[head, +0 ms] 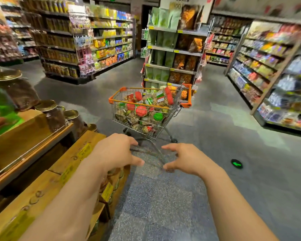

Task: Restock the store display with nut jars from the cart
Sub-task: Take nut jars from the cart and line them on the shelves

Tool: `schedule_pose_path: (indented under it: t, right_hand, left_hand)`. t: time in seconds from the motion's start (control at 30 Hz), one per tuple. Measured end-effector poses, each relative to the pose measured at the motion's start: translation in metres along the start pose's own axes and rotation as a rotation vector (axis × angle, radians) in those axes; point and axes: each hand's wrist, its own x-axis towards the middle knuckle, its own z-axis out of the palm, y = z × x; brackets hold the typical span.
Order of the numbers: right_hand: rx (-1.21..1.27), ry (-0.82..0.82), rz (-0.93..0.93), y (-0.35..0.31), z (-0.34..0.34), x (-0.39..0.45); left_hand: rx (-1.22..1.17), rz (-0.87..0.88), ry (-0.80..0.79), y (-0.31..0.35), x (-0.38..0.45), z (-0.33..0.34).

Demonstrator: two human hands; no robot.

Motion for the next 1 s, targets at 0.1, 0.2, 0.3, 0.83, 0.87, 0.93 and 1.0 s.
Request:
schedule_pose_path:
  t: [0.1,0.2,0.3,0.83,0.87,0.93,1.0]
  right_hand:
    - [0.067,0.007,0.027,-0.007,-0.011,0.038]
    - [0.078,0.058,0.031,-0.015,-0.021,0.079]
    - [0.122,0.079,0.049,-0.022,-0.023,0.116]
    - [0.392,0.015,0.102,0.028,-0.044,0.239]
    - [0.388,0.011,0.099,0.035,-0.048,0.247]
    - [0.398,-0.002,0.089,0.054,-0.059,0.268]
    - [0.39,-0.011,0.073,0.075,-0.073,0.29]
  left_hand:
    - [-0.045,0.028,-0.01,-0.019,0.036,-0.012]
    - [-0.045,0.055,0.011,-0.042,0.073,-0.023]
    - [-0.025,0.08,-0.014,-0.062,0.111,-0.033]
    - [0.1,0.141,-0.163,-0.073,0.274,-0.03]
    - [0.109,0.143,-0.163,-0.07,0.285,-0.031]
    - [0.118,0.14,-0.168,-0.058,0.312,-0.032]
    - [0.133,0.132,-0.168,-0.045,0.341,-0.036]
